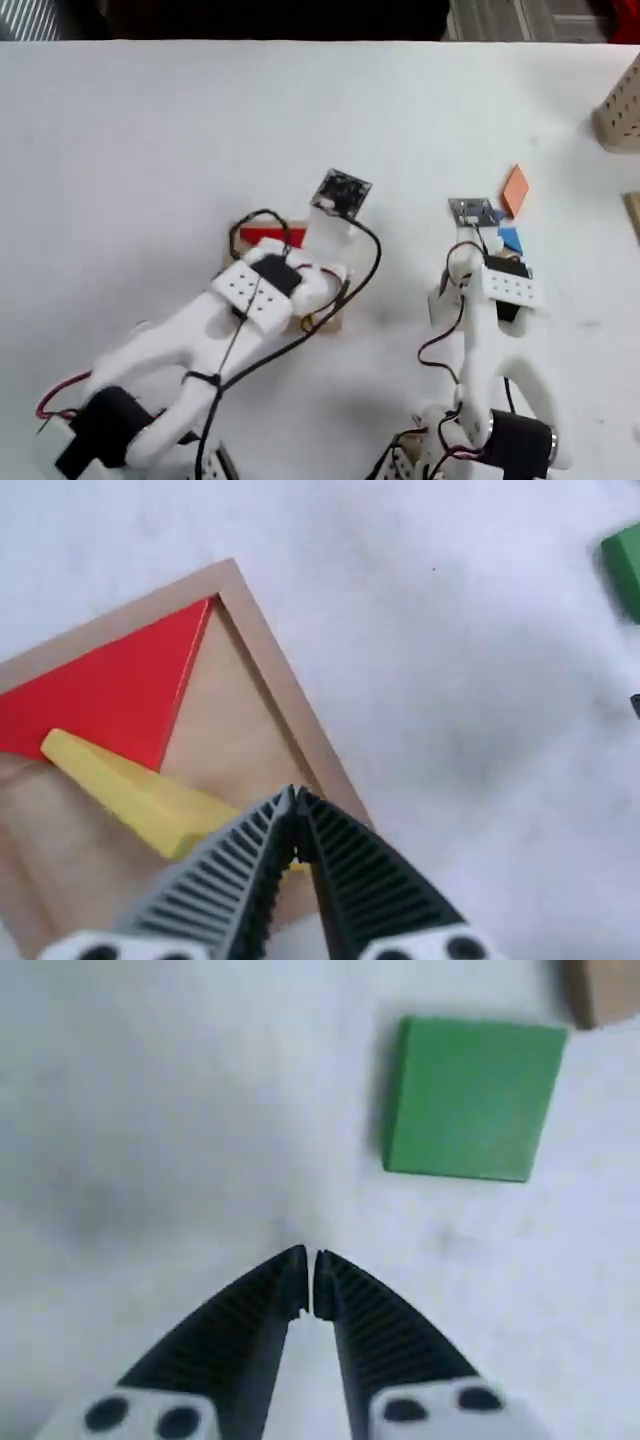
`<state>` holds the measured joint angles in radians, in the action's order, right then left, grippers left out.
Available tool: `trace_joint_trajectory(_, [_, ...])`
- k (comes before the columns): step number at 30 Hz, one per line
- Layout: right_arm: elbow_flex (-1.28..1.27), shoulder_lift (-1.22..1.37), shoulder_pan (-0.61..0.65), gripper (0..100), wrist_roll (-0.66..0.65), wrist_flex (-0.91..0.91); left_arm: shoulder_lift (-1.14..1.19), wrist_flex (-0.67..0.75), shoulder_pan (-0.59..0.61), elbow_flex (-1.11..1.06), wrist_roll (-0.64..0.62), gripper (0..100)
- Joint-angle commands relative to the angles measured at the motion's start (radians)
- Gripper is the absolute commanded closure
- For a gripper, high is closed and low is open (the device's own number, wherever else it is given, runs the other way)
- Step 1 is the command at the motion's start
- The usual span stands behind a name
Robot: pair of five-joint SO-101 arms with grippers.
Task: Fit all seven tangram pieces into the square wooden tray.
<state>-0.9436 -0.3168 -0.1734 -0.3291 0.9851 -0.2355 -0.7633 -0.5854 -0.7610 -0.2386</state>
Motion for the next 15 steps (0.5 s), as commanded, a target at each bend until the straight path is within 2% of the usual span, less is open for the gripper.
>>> trace_joint_trajectory(1, [0.006,-0.031,-0.005,98.1,-0.012,-0.008,-0.104,-0.005,0.056,-0.068,-0.006,98])
trace_joint_trajectory(8, [0.006,-0.028,-0.004,98.1,-0.012,-0.008,-0.166,-0.009,0.174,-0.115,0.080,98])
trace_joint_trajectory(15, [0.006,-0.028,-0.004,98.1,-0.012,-0.010,-0.216,-0.038,0.185,-0.141,0.083,98])
